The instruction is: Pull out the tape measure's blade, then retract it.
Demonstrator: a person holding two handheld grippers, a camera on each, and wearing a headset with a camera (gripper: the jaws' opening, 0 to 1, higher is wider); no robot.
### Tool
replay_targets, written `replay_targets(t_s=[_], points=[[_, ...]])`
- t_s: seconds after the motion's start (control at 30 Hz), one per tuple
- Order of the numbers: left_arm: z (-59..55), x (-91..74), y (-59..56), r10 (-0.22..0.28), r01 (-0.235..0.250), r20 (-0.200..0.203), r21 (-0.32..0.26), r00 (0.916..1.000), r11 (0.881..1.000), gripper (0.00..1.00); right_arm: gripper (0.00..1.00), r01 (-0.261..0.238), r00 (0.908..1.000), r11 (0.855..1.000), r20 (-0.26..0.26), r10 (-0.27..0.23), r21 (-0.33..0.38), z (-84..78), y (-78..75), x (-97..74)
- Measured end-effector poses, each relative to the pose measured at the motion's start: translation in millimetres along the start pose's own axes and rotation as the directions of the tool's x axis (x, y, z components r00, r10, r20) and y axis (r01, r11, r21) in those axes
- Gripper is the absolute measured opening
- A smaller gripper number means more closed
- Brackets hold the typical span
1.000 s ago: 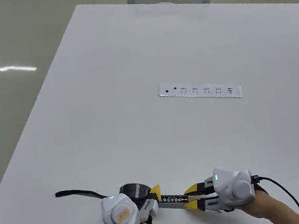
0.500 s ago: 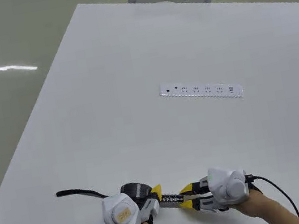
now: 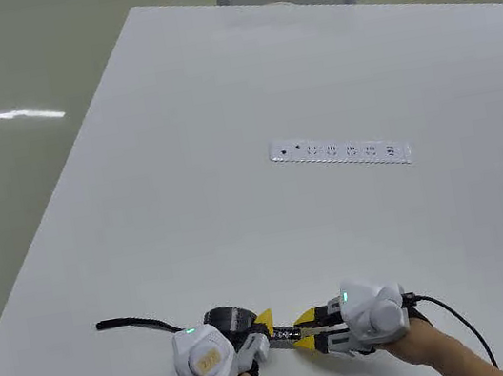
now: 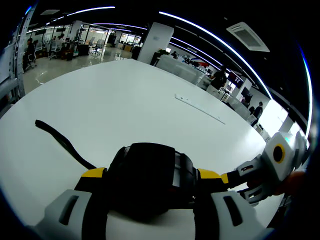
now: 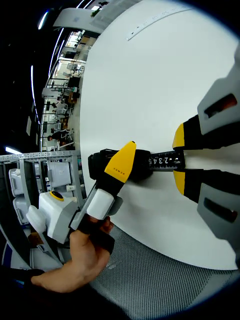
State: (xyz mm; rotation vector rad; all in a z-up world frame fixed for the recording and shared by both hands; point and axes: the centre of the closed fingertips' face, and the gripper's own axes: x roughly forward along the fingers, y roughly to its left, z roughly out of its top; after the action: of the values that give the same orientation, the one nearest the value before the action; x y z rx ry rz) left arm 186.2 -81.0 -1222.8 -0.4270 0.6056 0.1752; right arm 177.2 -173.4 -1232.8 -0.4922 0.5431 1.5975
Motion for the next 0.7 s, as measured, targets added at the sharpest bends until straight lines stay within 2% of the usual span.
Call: replay_targets(t_s=[0.7], points=[[0.3,-0.4,0.0,-0.003,0.003,-0.002,0.000,1.0000,1.000,0.67,0.12,-0.009,0.9999,1.000,0.010,0.009,0.002,10.7,1.3,19.0]])
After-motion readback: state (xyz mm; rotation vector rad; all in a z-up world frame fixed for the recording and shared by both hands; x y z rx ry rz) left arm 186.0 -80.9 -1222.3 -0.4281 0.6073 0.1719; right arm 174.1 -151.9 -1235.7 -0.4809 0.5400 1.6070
